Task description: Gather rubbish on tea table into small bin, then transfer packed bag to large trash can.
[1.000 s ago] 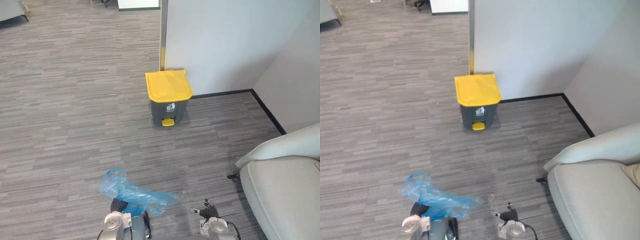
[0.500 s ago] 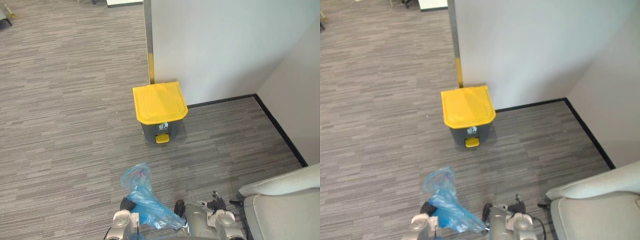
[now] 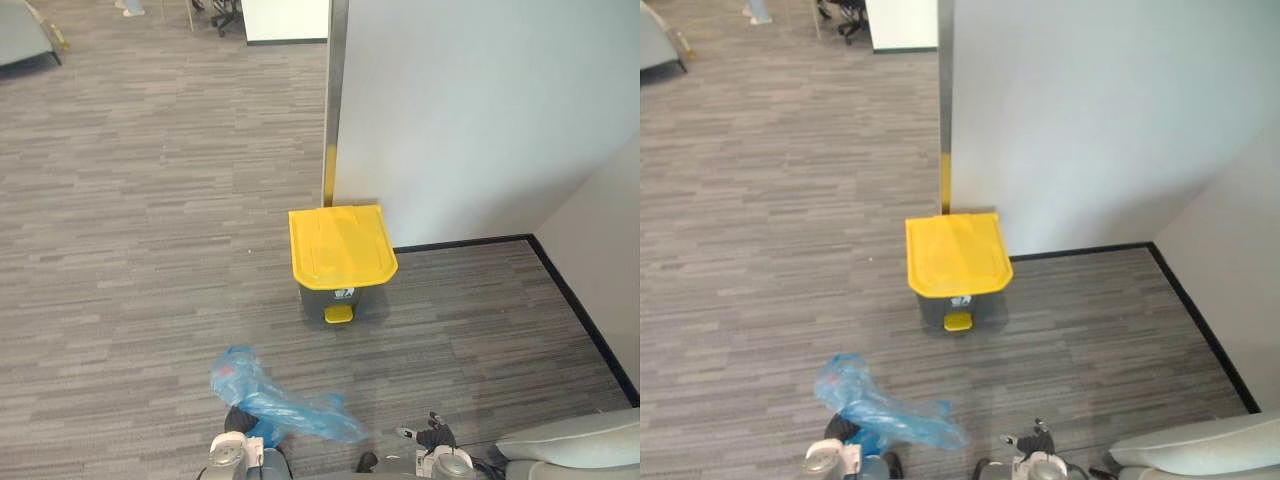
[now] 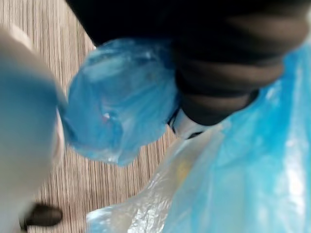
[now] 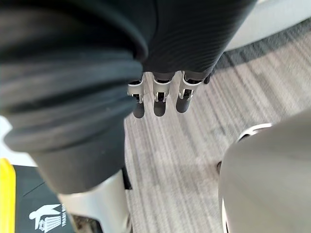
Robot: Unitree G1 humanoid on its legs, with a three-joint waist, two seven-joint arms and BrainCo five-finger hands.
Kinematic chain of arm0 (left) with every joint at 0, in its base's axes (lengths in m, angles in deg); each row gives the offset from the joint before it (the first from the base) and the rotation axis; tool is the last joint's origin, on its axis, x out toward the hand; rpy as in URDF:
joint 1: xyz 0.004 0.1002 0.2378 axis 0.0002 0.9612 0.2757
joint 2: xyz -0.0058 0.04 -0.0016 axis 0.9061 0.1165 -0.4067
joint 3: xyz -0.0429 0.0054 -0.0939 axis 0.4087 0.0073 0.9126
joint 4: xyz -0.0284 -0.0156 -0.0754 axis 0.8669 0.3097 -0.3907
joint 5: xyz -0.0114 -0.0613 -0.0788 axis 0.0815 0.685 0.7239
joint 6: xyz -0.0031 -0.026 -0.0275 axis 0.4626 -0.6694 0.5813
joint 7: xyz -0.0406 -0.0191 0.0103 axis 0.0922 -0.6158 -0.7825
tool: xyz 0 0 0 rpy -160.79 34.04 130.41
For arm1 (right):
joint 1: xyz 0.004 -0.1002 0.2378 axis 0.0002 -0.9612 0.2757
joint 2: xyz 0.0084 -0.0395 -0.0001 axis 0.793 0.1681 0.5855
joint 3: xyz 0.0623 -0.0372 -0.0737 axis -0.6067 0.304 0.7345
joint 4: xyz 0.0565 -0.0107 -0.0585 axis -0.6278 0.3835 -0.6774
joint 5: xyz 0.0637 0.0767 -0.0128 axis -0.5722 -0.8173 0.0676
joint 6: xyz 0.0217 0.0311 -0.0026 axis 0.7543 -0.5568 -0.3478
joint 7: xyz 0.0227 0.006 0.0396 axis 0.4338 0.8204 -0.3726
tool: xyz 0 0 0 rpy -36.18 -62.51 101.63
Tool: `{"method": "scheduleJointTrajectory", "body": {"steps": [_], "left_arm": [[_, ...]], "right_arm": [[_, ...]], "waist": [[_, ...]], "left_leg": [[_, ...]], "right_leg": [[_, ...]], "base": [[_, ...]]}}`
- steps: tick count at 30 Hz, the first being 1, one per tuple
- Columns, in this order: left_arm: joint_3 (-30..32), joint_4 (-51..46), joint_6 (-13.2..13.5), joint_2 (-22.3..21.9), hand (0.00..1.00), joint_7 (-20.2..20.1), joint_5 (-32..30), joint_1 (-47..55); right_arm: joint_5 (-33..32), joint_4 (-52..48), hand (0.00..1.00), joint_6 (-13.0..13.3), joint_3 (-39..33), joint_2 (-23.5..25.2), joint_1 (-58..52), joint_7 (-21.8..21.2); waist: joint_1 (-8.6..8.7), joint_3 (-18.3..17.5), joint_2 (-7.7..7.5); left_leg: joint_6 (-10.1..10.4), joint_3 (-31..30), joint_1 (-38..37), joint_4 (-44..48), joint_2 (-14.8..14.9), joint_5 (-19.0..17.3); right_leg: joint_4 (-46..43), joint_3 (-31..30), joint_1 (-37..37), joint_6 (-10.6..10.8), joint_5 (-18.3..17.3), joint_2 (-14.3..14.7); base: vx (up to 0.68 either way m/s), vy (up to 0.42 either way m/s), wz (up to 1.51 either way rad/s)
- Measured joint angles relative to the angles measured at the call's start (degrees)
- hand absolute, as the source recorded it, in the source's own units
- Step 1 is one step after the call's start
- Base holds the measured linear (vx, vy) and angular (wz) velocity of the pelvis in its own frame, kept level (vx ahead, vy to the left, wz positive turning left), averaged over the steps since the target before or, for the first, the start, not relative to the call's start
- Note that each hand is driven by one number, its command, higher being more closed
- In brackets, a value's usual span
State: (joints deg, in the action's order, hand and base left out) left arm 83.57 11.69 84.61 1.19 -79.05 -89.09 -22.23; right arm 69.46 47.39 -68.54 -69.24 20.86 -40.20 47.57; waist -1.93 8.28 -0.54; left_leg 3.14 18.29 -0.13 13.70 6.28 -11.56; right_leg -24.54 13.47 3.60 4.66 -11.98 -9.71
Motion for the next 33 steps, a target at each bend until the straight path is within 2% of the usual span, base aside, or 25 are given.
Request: {"method": "scheduleJointTrajectory", "body": {"steps": [1,2,3,4,5,6,8,10,11,12,13,14,15,16,18,20,21,22,23,24,26,27,28,29,33], "left_arm": [[-1.82,-0.13,0.05,0.81,1.00,0.01,0.01,0.00],[-2.43,-0.28,0.08,1.53,1.00,-0.02,0.01,0.09],[-2.47,-0.22,-0.05,1.86,1.00,-0.03,0.02,0.28],[-2.12,-0.31,-0.05,2.05,1.00,0.15,0.02,0.35],[-1.51,-0.44,-0.04,2.26,1.00,0.21,0.02,0.88],[-1.33,-0.45,-0.05,2.36,1.00,0.37,0.02,1.09],[-0.96,-0.50,-0.07,2.15,1.00,0.37,0.02,1.08],[0.47,-0.78,-0.07,1.24,1.00,0.37,0.02,0.84],[0.53,-0.78,-0.07,0.99,1.00,0.34,0.02,0.64],[0.53,-0.92,-0.03,0.75,1.00,0.21,0.01,0.38],[0.80,-0.19,-0.02,-1.44,1.00,0.06,-0.05,-0.42],[0.80,-0.23,0.01,-2.17,1.00,0.01,-0.08,-0.51],[0.84,-0.29,0.01,-3.22,1.00,0.01,-0.18,-0.60],[0.84,-0.28,0.00,-3.35,1.00,0.01,-0.24,-0.61],[0.85,-0.29,-0.02,-3.40,1.00,-0.06,-0.75,-0.77],[0.91,-0.46,-0.03,-3.49,1.00,-0.10,-1.13,-0.86],[0.91,-1.23,-0.03,-3.91,1.00,-0.17,-1.13,-0.48],[0.93,-1.68,-0.02,-4.14,1.00,-0.19,-1.13,-0.21],[1.11,-2.71,0.00,-4.41,1.00,-0.24,-1.12,0.40],[1.60,-3.03,-0.01,-4.54,1.00,-0.28,-1.12,0.54],[3.12,-3.32,-0.05,-4.69,1.00,-0.44,-1.12,0.65],[3.07,-3.43,-0.05,-4.77,1.00,-0.48,-1.12,0.39],[3.08,-3.43,-0.05,-5.00,1.00,-0.49,-1.10,0.37],[2.91,-2.99,-0.06,-5.26,1.00,-0.49,-1.11,0.45],[2.47,-1.79,-0.10,-2.62,1.00,-0.45,-1.18,0.84]], "right_arm": [[0.06,-0.11,0.00,0.00,0.02,-0.24,0.06,-0.02],[-0.06,-0.68,0.00,0.05,-0.02,-0.15,0.16,-0.05],[-0.04,-1.28,0.00,0.08,0.16,0.21,0.28,-0.04],[0.00,-1.56,0.00,0.17,0.33,0.41,0.22,-0.05],[0.05,-1.56,0.00,0.20,0.50,0.48,0.20,-0.04],[0.06,-1.64,0.00,0.16,0.55,0.66,0.29,-0.03],[0.07,-2.37,0.00,0.14,0.59,0.81,0.30,-0.06],[-0.01,-2.94,0.00,0.13,0.64,1.02,0.45,-0.07],[0.00,-3.14,0.00,0.10,0.64,1.06,0.43,-0.06],[0.06,-3.12,0.00,0.05,0.60,1.29,0.00,0.00],[-0.03,-2.99,0.00,0.07,-0.21,0.53,0.19,0.09],[-0.03,-2.69,0.00,0.05,-0.22,0.17,0.32,0.09],[0.01,-2.55,0.00,-0.03,-0.33,0.04,0.35,0.04],[0.01,-2.57,0.00,-0.01,-0.30,0.01,0.39,0.04],[0.00,-2.22,0.00,-0.08,-0.31,-0.02,0.33,0.06],[-0.01,-1.58,0.00,-0.26,-0.12,0.05,-0.07,0.07],[-0.02,-0.97,0.00,-0.58,0.15,0.04,-0.01,0.06],[-0.01,-0.97,0.00,-0.61,0.23,0.08,-0.02,0.07],[-0.05,-0.97,0.00,-0.67,0.28,0.18,-0.07,0.07],[-0.05,-0.97,0.00,-0.71,0.30,0.21,-0.06,0.07],[-0.10,-0.99,0.00,-1.00,0.15,0.36,-0.11,0.10],[-0.11,-1.00,0.00,-1.08,0.02,0.27,-0.13,0.12],[-0.13,-1.09,0.00,-1.11,-0.17,0.08,-0.18,0.13],[-0.16,-1.06,0.00,-1.20,-0.34,-0.63,-0.28,0.20],[-0.16,-0.96,0.00,-1.20,-1.94,1.53,-1.14,0.01]], "waist": [[0.04,0.30,-0.39],[0.05,0.67,-1.06],[0.27,0.86,-2.04],[0.62,1.15,-1.60],[0.67,0.81,-2.09],[0.64,0.76,-2.22],[0.72,0.80,-2.14],[1.14,0.93,-2.12],[1.31,0.90,-2.17],[1.45,0.49,-3.18],[1.62,0.26,-0.59],[1.43,0.07,0.20],[1.03,-0.07,1.21],[1.10,-0.11,1.34],[1.67,-0.17,1.70],[1.52,-0.21,1.49],[1.43,-0.35,1.31],[1.43,-0.36,1.32],[1.41,-0.72,1.42],[1.34,-0.85,1.43],[0.98,-0.96,1.09],[0.89,-1.00,1.16],[0.85,-1.26,1.73],[0.67,-1.90,2.48],[0.53,-3.30,0.17]], "left_leg": [[-0.47,0.03,-1.01,0.26,-0.91,-1.49],[-0.61,-0.05,-1.66,0.58,-1.63,-2.12],[-0.86,-0.19,-2.74,1.03,-2.39,-3.04],[-1.16,-0.79,-3.94,1.58,-2.35,-4.00],[-1.20,-1.42,-5.07,1.73,-2.17,-4.86],[-1.15,-1.83,-5.67,2.09,-1.58,-5.76],[-1.15,-1.98,-6.63,2.14,-1.01,-6.38],[-0.54,-3.02,-8.45,1.00,-0.52,-7.05],[-0.02,-3.63,-8.86,0.57,-0.57,-7.26],[1.05,-5.23,-9.15,-0.23,-1.65,-7.67],[2.02,-8.78,-10.24,-1.49,-0.50,-7.83],[2.23,-9.53,-10.25,-1.45,-0.05,-7.71],[3.36,-10.06,-10.31,-1.24,0.84,-7.06],[3.71,-10.27,-10.32,-0.92,1.17,-6.78],[4.15,-11.03,-9.85,3.93,3.47,-6.16],[4.96,-10.52,-6.92,13.68,5.72,-5.03],[4.62,-8.62,-4.31,21.44,7.58,-4.62],[4.20,-6.94,-3.23,24.12,8.45,-4.90],[2.90,-3.87,-1.19,27.19,10.14,-5.78],[2.39,-2.97,-0.15,27.28,10.60,-6.21],[1.73,-1.45,2.42,22.10,10.58,-6.86],[1.43,-1.50,3.39,17.92,10.11,-5.95],[0.90,-1.51,3.61,12.79,9.95,-2.23],[4.14,-2.72,3.46,9.60,8.95,0.34],[3.14,-2.12,0.98,3.90,4.02,0.91]], "right_leg": [[-9.65,-1.99,4.09,0.52,0.25,-1.72],[-15.50,-3.28,6.45,0.46,1.08,-3.02],[-21.77,-4.80,9.03,-0.29,3.51,-4.42],[-26.41,-5.90,11.52,-0.98,6.31,-4.45],[-29.63,-7.19,12.77,-1.10,5.50,-3.65],[-30.05,-7.89,13.78,-1.04,1.90,-1.91],[-27.61,-7.68,15.64,-1.50,-2.33,0.79],[-18.01,-7.61,16.53,-2.18,-2.94,4.81],[-13.93,-7.92,16.33,-2.12,-2.21,5.85],[-4.95,-9.93,14.83,-2.59,2.55,6.87],[-5.34,-7.96,13.42,-6.15,1.90,8.15],[-5.48,-7.42,13.41,-6.50,1.28,8.46],[-6.10,-6.34,12.96,-7.20,-0.19,8.76],[-6.14,-5.87,12.64,-7.43,-0.57,8.80],[-3.77,-3.63,8.76,-8.31,-1.32,9.86],[0.52,-2.22,3.42,-8.61,-1.32,10.65],[3.22,-2.03,0.32,-8.85,-1.20,10.67],[4.20,-2.07,-0.78,-8.97,-1.09,10.66],[5.79,-2.40,-2.28,-8.78,-0.76,10.43],[6.27,-2.59,-2.78,-8.59,-0.65,10.17],[7.01,-3.61,-3.79,-7.34,0.10,8.12],[6.93,-4.08,-3.78,-6.56,0.46,7.45],[6.92,-4.51,-3.64,-5.35,0.63,7.28],[7.27,-5.70,-3.34,-3.32,0.32,7.40],[11.05,-7.80,-4.02,-0.23,2.31,3.66]], "base": [[0.05,0.148,0.01],[0.08,0.125,0.08],[0.08,0.074,0.13],[0.20,0.084,0.16],[0.24,0.045,0.20],[0.24,0.020,0.18],[0.22,-0.056,0.15],[0.31,-0.118,0.28],[0.31,-0.152,0.56],[0.40,-0.160,0.74],[0.34,-0.128,0.64],[0.41,-0.136,0.41],[0.27,-0.109,0.15],[0.34,-0.144,0.30],[0.29,-0.131,0.42],[0.28,-0.101,0.39],[0.19,-0.028,0.22],[0.21,0.019,0.03],[0.12,0.056,-0.07],[0.15,0.111,-0.12],[0.13,0.200,-0.14],[0.09,0.236,-0.16],[0.08,0.266,-0.19],[0.07,0.264,-0.19],[0.01,0.223,-0.05]]}}
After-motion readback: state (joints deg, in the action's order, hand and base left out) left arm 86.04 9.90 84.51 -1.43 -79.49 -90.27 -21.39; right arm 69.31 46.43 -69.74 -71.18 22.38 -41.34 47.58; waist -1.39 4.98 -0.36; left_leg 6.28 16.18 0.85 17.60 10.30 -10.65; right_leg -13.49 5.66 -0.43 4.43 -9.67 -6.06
